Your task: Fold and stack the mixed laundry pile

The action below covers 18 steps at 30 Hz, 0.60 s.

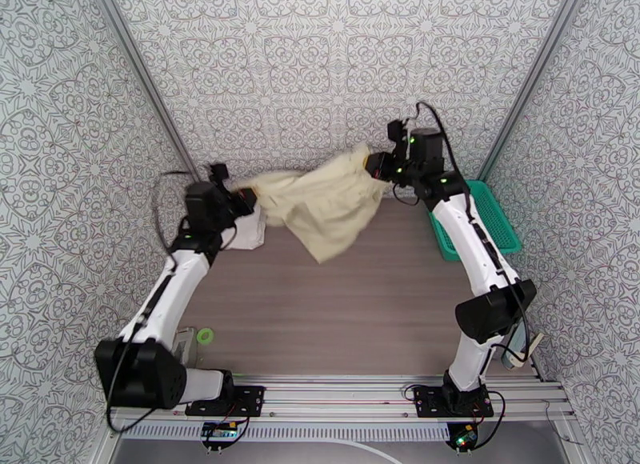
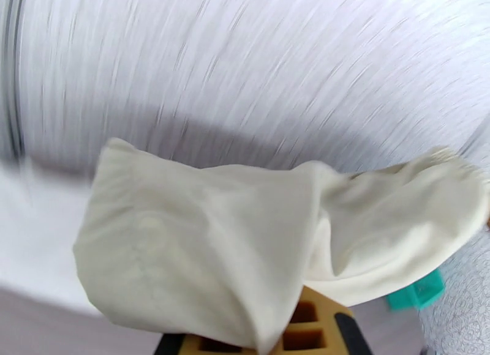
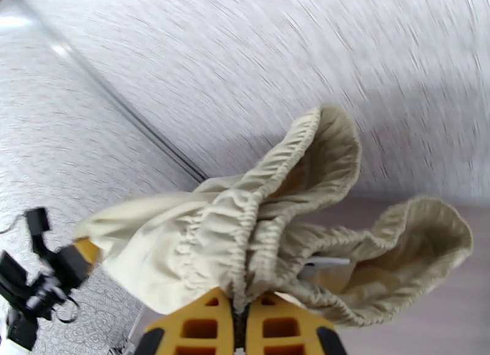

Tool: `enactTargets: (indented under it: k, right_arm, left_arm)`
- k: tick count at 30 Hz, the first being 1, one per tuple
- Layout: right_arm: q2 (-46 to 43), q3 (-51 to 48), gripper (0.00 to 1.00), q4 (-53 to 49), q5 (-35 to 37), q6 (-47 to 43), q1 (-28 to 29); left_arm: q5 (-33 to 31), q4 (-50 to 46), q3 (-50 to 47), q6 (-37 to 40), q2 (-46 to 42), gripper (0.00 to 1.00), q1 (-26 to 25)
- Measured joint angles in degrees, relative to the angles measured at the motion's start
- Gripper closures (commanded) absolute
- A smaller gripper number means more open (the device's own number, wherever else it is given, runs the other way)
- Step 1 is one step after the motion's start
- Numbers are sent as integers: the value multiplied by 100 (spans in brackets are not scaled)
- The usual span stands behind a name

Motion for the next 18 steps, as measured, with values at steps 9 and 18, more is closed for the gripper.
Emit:
enactTargets:
  k: [9, 18]
  right_arm:
    - [-2238, -3357, 84, 1051, -96, -376, -11]
    - [-3849, -8284, 19, 1366, 688, -24, -136]
  left_arm:
    - [-603, -507, -960, 404, -2026, 83, -942]
    - [-1646, -1926, -4780, -1119, -3495, 33, -2597]
